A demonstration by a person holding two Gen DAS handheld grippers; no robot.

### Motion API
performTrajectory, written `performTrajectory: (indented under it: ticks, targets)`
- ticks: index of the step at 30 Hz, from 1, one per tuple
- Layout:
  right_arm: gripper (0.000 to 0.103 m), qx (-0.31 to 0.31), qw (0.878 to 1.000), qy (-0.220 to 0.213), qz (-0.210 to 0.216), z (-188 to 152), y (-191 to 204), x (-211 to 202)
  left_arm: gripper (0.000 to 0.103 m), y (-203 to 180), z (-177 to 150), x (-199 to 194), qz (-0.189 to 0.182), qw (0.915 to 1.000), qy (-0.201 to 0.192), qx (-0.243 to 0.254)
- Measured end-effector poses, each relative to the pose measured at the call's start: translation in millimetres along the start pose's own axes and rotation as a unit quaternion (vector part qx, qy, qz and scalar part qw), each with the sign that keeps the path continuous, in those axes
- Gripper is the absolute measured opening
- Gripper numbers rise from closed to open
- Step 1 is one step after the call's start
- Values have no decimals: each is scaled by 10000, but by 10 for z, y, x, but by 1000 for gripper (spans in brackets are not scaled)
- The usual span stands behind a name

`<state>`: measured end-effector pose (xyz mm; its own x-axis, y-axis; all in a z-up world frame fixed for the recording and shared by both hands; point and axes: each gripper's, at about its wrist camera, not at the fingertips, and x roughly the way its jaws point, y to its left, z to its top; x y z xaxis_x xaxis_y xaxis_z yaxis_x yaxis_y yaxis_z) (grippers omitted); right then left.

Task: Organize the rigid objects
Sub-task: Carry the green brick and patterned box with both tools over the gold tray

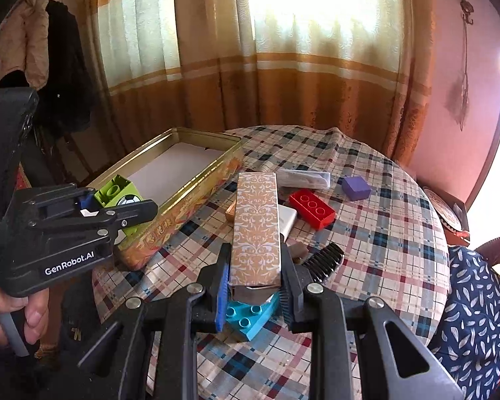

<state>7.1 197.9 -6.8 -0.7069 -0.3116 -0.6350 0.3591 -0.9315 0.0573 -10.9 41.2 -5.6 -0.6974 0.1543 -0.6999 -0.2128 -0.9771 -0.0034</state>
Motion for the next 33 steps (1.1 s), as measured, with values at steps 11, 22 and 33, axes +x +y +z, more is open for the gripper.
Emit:
performTrajectory:
  ticks: [11, 22, 33]
  targets:
    - [27, -89, 9999, -62, 37, 103, 139, 78, 30, 154, 87, 39, 51, 10000, -59, -60]
    - [27, -134, 9997, -130, 151, 252, 247, 181, 30, 356, 106, 150, 158, 9996, 1, -215]
    - [27, -287, 9992, -65, 261, 477, 397, 393, 30, 618, 107, 307, 328, 9985, 144, -413]
